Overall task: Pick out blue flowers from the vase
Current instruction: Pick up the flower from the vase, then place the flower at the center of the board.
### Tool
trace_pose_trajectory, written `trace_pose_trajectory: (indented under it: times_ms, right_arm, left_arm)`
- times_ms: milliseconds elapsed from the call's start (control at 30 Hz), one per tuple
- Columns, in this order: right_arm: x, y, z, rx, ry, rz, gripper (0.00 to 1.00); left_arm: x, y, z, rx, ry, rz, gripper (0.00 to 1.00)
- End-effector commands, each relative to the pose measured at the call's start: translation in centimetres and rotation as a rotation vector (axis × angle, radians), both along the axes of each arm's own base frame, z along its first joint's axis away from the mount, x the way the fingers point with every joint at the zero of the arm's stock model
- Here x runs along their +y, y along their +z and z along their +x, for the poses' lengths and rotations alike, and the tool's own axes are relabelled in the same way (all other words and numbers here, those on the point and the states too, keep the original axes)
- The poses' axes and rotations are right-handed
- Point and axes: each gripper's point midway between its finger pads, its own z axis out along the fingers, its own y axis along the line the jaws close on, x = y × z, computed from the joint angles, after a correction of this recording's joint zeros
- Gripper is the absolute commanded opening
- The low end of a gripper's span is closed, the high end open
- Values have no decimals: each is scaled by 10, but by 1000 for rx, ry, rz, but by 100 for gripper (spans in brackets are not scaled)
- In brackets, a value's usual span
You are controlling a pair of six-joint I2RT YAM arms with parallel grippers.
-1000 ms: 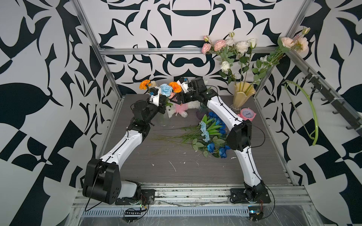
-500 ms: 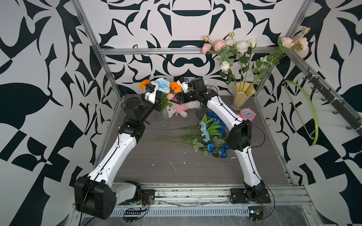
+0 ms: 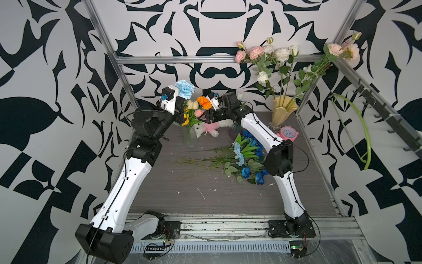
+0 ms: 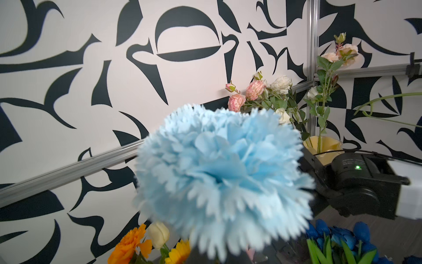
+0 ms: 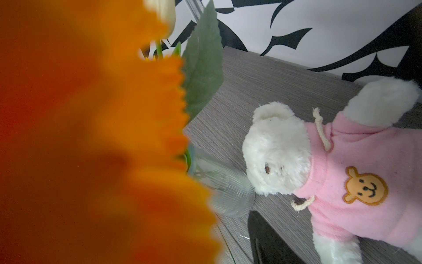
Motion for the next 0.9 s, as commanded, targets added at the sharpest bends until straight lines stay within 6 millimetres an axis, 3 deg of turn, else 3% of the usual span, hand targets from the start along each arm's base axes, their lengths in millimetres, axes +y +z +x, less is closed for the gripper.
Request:
trace_pose_trajectory:
  times_ms: [0, 400, 633, 867]
  right_arm:
    - [-7, 50, -9, -118, -13, 22, 69]
    - [-34, 47, -22, -161, -80, -69, 70]
    - [-46, 48, -41, -168, -76, -74, 71]
    - [-43, 65, -61, -182, -20, -19, 71]
  left_arm:
    - [11, 21, -23, -7, 24, 14, 0]
    - [40, 18, -53, 35, 146, 77, 0]
    - [40, -29, -40, 142, 166, 142, 0]
    - [43, -79, -23, 240, 206, 195, 0]
